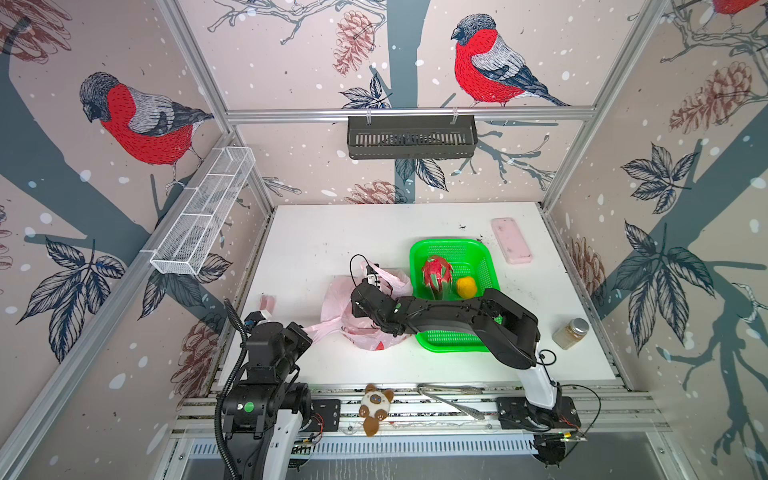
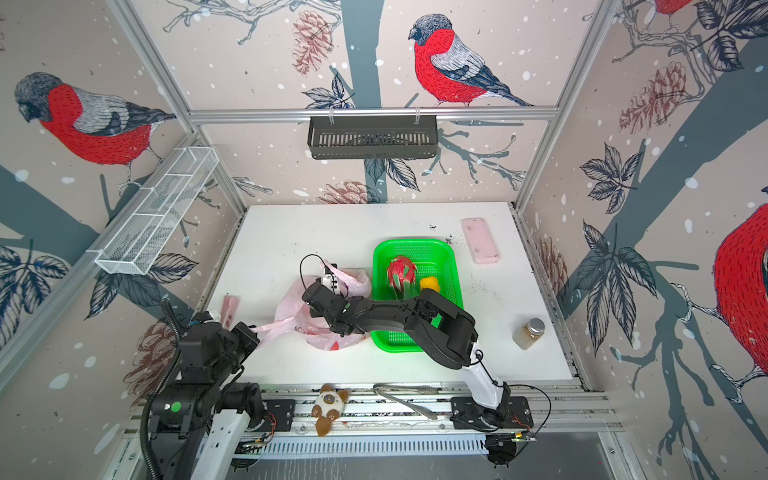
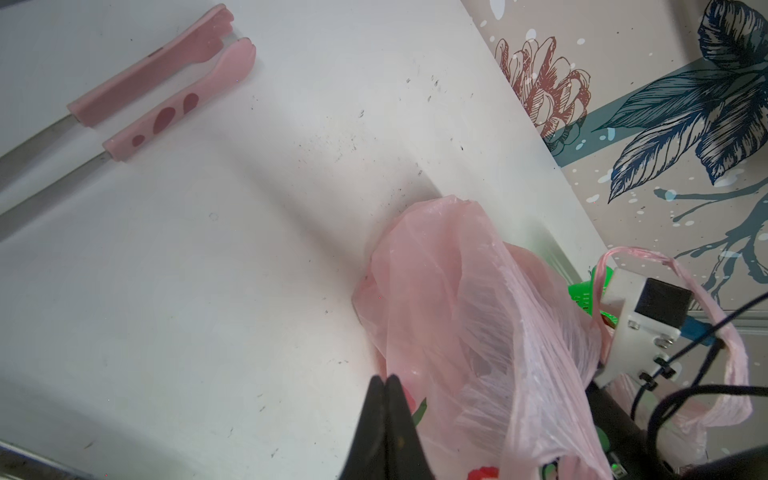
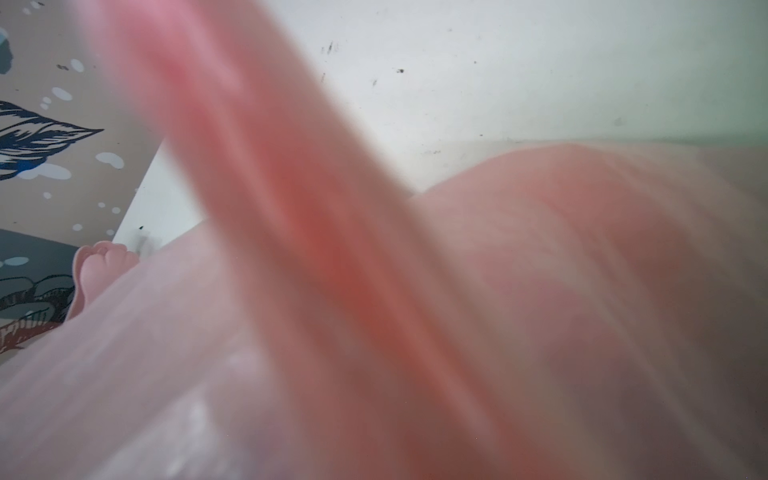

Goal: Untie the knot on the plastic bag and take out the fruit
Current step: 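Lower the right gripper into the pink bag toward the pink bumpy fruit, then close the right gripper on the pink bumpy fruit inside the bag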

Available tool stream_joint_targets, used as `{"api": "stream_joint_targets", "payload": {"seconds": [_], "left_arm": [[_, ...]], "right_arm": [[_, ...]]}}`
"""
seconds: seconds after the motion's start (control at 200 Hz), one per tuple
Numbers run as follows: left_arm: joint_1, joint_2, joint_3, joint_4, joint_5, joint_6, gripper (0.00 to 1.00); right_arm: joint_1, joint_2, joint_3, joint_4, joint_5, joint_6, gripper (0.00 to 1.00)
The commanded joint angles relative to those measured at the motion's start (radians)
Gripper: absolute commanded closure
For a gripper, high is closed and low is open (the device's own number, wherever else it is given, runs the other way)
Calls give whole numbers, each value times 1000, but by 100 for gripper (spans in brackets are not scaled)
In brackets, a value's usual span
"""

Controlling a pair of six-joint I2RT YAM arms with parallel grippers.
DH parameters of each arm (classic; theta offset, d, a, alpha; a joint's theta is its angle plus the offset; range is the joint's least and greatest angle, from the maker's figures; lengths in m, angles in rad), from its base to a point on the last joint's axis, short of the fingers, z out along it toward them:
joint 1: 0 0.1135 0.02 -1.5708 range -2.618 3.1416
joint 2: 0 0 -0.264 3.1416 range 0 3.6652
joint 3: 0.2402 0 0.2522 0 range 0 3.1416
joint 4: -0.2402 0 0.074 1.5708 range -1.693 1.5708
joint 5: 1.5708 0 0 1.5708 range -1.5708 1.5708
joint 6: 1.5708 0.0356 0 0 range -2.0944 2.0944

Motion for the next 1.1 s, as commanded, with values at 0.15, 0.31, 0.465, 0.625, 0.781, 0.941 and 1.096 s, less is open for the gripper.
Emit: {"api": "stream_joint_targets", "payload": {"seconds": [0.15,0.31,0.465,0.625,0.781,0.941,1.096], "left_arm": [[0,-6,-11,27,-16,-32,100],[-1,-1,-19,68,-13,-41,100],[-1,21,-11,125,-20,-47,100],[-1,43,1,200,-22,-55,100],[-1,63,-6,253,-30,-56,100],[-1,57,-29,289,-41,-66,100],[-1,48,-37,291,-58,-69,100]], "right_arm": [[4,-61,-27,34,-27,-40,59],[16,-92,-28,9,-36,-69,60],[42,-132,-20,-35,-37,-112,60],[73,-173,-1,-104,-35,-154,61],[102,-214,22,-169,-16,-190,61],[129,-245,44,-230,6,-212,61],[149,-270,52,-269,20,-223,61]]}}
